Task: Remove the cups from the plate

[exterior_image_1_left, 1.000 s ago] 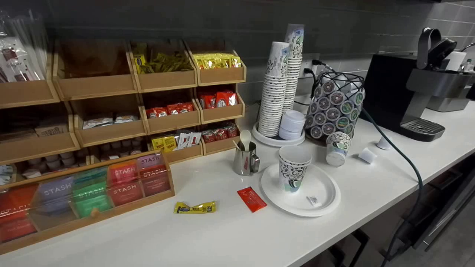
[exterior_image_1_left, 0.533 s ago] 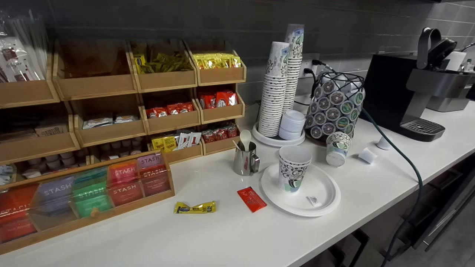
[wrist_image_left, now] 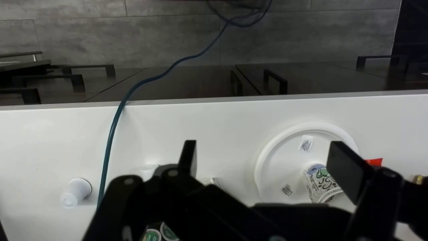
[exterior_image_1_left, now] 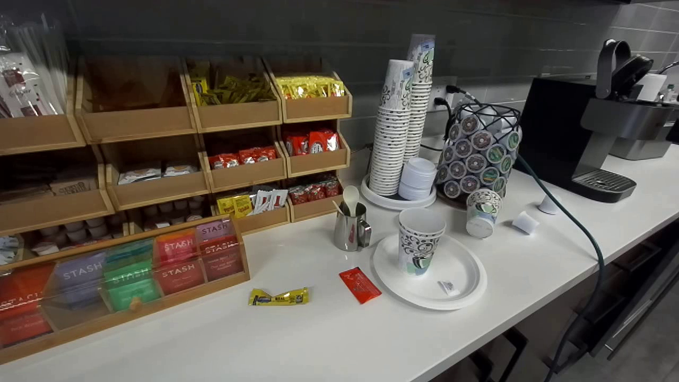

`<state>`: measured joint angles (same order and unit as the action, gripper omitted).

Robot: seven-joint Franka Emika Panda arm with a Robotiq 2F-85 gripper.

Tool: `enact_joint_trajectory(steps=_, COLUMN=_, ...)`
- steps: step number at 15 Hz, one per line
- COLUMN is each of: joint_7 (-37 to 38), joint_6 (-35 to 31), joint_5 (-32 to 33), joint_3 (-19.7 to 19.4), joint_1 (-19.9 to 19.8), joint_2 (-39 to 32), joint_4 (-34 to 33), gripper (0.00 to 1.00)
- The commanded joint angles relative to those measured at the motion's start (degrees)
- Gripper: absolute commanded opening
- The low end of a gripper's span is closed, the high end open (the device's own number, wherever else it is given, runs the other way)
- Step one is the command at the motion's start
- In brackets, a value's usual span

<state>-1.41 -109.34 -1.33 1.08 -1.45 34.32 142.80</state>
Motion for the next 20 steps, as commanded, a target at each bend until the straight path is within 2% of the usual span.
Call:
enact_joint_trajectory(steps=1, joint_7=0.3, joint_6=0.1, joint_5=0.3, joint_3=-0.5, joint_1=0.6, joint_2=0.0, joint_4=-0.1, gripper=1.00)
enact_joint_trajectory(steps=9, joint_7=1.1, joint_6=0.4, joint_5=-1.0, joint_3=0.2, joint_1=1.5, joint_2=-0.4, joint_4=-0.6, gripper=1.00)
enact_joint_trajectory(steps=14, joint_7=14.3, joint_6=-2.2, joint_5=-5.2, joint_3=7.7, joint_1=4.4, joint_2=-1.4, joint_4=-2.3, gripper=1.00)
enact_joint_trajectory(steps=18, joint_7=30.8, joint_6=-8.0, joint_5=-2.6, joint_3=15.7, joint_1=2.8, joint_2=-5.4, joint_4=-2.6, gripper=1.00)
enact_joint_trajectory(steps=20, joint_7=32.9, joint_6=-6.9, joint_5=-1.3, joint_3=16.3, joint_1=2.7, joint_2=-8.0, joint_4=-3.5, gripper=1.00)
